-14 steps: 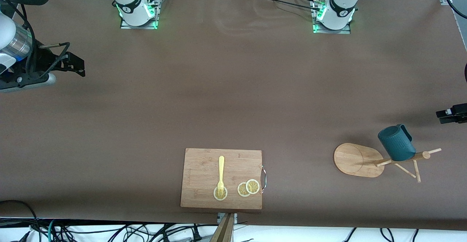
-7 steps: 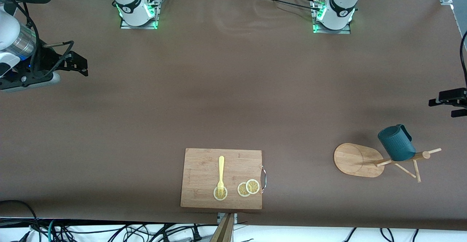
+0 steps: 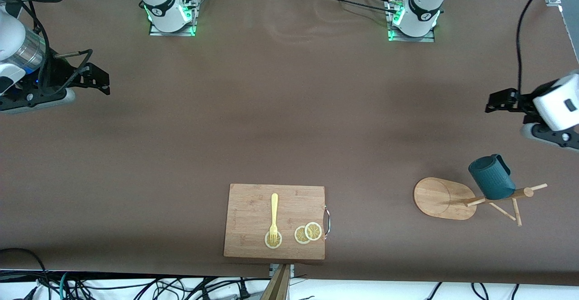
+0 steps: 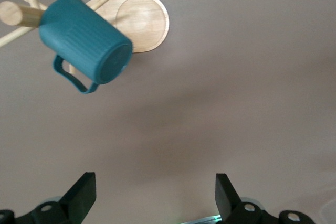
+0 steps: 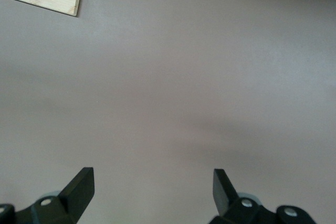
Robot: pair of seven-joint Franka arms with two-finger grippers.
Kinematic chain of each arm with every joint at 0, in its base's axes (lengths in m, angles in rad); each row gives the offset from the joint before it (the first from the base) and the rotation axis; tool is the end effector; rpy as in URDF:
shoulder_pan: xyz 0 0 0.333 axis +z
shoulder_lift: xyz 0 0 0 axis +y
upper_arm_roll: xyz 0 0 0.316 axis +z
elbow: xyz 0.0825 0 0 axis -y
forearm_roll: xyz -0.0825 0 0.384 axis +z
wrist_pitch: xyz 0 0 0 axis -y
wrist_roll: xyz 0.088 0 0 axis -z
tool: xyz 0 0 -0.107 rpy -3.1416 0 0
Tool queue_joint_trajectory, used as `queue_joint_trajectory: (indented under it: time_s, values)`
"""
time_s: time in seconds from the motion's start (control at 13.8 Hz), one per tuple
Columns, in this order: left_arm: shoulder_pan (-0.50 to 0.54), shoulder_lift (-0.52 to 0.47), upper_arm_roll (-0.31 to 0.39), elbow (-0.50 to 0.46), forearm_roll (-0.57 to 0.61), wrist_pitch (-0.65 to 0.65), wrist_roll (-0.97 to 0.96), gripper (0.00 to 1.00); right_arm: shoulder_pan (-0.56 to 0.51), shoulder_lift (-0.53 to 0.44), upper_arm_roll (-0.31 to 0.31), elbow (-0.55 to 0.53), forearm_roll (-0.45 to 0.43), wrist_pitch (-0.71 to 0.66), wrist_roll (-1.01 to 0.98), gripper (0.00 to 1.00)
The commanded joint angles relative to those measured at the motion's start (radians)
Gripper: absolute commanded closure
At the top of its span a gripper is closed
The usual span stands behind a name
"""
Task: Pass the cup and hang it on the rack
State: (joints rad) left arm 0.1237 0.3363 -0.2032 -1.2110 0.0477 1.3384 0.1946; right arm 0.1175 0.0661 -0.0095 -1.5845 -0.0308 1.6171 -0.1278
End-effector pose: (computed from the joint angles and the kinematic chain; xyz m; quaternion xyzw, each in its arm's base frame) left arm 0.6265 -0.0207 0.5759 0.9862 -0.1307 -0.1003 0.0159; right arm 0.5739 0.0592 0.5847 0.9927 0.1186 -0.0169 0.0155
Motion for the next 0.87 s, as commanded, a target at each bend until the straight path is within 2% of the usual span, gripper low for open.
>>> queue_joint_trajectory:
  time_s: [0.0, 0.14, 0.22, 0.29, 0.43, 0.79]
  values:
    - [-0.051, -0.139, 0.051, -0.175, 0.015, 0.063, -0.009, 0.00, -0.012, 0.000, 0.011, 0.012, -0.003, -0.002, -0.012, 0.00]
    - [-0.079, -0.287, 0.067, -0.367, 0.006, 0.181, -0.010, 0.00, -0.013, 0.001, 0.011, 0.012, -0.001, 0.013, -0.013, 0.00]
    - [-0.079, -0.321, 0.068, -0.416, -0.040, 0.218, -0.009, 0.00, -0.013, 0.001, 0.011, 0.011, -0.001, 0.012, -0.013, 0.00]
    - [-0.088, -0.341, 0.094, -0.439, -0.083, 0.231, -0.012, 0.00, -0.013, 0.001, 0.011, 0.011, -0.001, 0.009, -0.013, 0.00]
    - [-0.145, -0.349, 0.174, -0.449, -0.092, 0.231, -0.017, 0.00, -0.013, 0.000, 0.011, 0.009, -0.001, 0.004, -0.012, 0.00]
    - [-0.171, -0.356, 0.194, -0.447, -0.055, 0.231, -0.023, 0.00, -0.012, -0.003, 0.013, 0.004, -0.001, 0.001, -0.013, 0.00]
